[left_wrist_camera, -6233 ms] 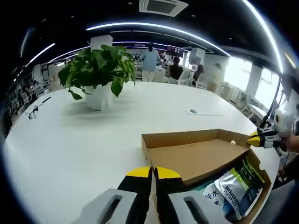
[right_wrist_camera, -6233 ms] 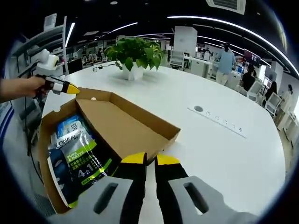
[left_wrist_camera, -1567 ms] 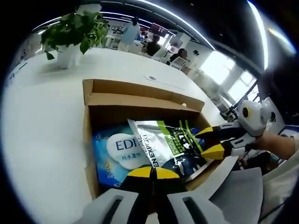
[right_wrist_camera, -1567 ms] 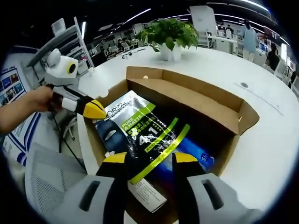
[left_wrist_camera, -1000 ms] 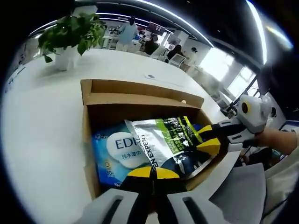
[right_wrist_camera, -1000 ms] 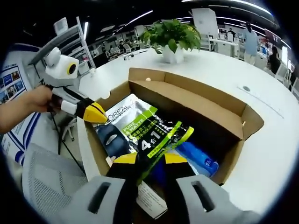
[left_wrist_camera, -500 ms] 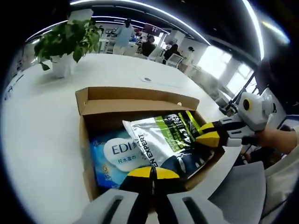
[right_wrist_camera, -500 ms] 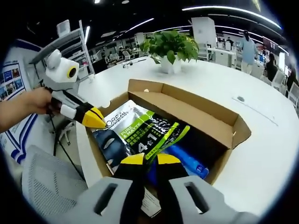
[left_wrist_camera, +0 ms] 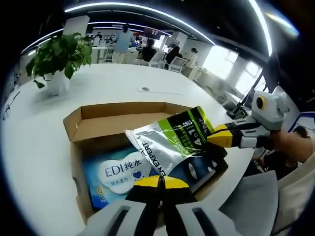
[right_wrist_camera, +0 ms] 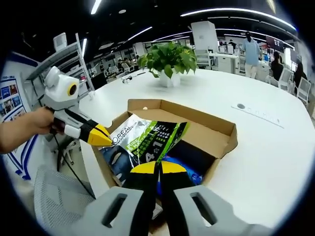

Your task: Operate the shoe box by opening the lid, removing the specified soft item, and placing it in the target area until the item is outside and the box remains undamaged.

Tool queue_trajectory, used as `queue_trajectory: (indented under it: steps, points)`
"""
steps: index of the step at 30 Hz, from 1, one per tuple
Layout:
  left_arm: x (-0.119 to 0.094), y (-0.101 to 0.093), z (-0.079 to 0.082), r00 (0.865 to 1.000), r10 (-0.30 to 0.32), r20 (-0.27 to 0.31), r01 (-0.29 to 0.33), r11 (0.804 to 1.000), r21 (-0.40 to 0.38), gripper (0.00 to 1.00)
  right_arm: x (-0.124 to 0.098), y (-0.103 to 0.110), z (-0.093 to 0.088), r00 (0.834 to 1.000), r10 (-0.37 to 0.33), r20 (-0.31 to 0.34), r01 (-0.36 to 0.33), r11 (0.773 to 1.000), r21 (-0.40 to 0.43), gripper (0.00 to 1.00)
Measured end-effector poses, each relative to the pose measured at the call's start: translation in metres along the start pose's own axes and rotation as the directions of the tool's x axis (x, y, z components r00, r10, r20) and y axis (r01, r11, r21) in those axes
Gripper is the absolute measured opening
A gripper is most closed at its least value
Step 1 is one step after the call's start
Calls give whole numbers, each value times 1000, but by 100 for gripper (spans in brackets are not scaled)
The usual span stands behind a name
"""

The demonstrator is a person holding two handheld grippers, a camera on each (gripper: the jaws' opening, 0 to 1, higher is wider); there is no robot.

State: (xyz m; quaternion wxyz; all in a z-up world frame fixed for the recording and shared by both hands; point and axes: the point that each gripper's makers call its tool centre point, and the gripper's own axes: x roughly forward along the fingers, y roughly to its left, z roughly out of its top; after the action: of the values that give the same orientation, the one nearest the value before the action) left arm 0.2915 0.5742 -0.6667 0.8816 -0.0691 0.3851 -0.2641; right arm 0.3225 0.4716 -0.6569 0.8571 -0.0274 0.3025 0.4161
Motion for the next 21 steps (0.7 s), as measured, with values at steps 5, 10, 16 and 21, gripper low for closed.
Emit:
queue_trajectory:
  steps: [5,10,16,21]
  points:
    - [5,-13,9,1000,-15,6,15,1000,15,0,-13,-11,0,1000,-22,-4,22,1000,14,0]
    - [9,-25,14,999,-32,11,32,999,21,0,-26,-18,1,999,-32,3,31,999,36,0]
    - [15,-36,20,999,-47,17,46,999,25,0,-37,-27,4,999,-47,15,46,998,50,0]
    - [18,-43,27,998,-61,22,61,998,27,0,-46,-34,4,998,-61,22,60,996,60,0]
